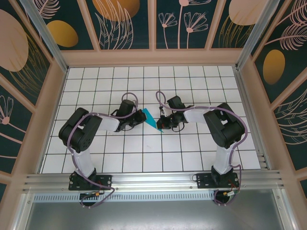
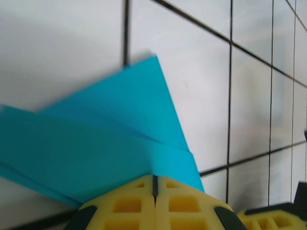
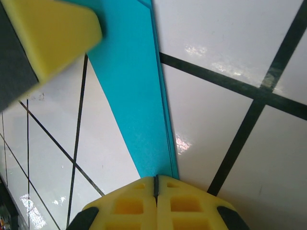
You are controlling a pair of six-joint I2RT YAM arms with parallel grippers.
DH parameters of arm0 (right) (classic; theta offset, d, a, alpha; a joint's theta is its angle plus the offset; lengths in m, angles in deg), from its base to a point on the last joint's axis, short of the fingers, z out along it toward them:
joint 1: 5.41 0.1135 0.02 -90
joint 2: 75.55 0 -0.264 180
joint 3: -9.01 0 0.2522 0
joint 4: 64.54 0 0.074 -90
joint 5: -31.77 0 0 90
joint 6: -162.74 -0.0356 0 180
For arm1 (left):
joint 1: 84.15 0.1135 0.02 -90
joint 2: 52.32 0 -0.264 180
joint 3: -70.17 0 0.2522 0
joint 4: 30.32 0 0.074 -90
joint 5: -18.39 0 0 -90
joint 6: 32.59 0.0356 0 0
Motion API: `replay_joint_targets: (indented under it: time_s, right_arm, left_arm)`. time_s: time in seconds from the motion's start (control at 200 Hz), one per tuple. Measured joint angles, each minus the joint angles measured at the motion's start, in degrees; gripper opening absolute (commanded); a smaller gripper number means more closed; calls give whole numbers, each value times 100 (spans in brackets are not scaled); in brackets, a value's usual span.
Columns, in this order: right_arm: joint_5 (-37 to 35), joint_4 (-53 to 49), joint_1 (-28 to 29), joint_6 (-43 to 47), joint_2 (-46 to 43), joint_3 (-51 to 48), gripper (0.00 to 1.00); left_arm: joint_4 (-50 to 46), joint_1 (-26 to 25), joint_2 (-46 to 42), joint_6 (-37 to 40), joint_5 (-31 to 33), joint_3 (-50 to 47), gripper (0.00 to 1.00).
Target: Fold a paper plane with a square sheet of paper (pick it up from the middle)
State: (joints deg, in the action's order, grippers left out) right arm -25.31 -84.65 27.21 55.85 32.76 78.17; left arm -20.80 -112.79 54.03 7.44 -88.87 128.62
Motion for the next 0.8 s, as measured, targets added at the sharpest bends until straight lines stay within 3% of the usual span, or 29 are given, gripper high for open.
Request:
replay_joint_targets:
  time_s: [0.801]
  right_arm:
    - [-2, 33, 0, -20, 7, -17, 4]
  left_arm:
    - [-129, 1226, -350, 660, 129, -120, 10]
